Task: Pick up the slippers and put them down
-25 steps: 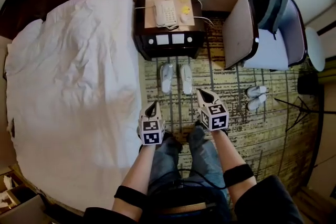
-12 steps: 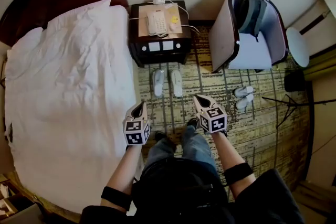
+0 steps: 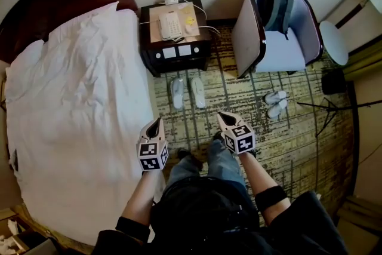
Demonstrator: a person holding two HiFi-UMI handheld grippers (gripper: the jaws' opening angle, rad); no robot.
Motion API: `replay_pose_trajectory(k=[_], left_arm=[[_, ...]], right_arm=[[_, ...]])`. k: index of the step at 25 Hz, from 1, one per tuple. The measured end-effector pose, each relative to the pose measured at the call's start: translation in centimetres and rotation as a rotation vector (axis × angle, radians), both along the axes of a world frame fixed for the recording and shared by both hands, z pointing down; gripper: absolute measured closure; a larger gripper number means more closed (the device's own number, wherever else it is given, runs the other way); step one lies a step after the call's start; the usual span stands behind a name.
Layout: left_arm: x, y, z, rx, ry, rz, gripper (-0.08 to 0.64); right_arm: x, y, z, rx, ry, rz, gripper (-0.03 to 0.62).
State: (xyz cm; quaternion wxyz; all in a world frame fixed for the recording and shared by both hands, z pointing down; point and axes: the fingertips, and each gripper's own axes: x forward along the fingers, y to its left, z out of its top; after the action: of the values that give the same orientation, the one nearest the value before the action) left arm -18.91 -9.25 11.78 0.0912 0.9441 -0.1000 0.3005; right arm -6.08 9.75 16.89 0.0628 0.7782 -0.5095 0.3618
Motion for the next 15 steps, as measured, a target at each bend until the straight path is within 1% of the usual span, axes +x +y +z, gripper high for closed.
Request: replay_pose_trajectory(k=[5, 10, 15], left_arm=[[0.1, 0.5, 0.3, 0.011, 0.001, 0.012, 0.558], [0.0, 0.5, 0.5, 0.001, 0.004, 0.012, 0.558], [0.7, 0.1, 1.0, 0.005, 0.004, 0.014, 0.558]], right_arm=[[-0.1, -0.1, 0.7, -0.002, -0.011, 0.003, 0.586], [-0.2, -0.4, 1.2, -0.007, -0.017, 0.003, 0.584], [0.5, -1.5, 1.2, 0.007, -0.025, 0.013, 0.578]])
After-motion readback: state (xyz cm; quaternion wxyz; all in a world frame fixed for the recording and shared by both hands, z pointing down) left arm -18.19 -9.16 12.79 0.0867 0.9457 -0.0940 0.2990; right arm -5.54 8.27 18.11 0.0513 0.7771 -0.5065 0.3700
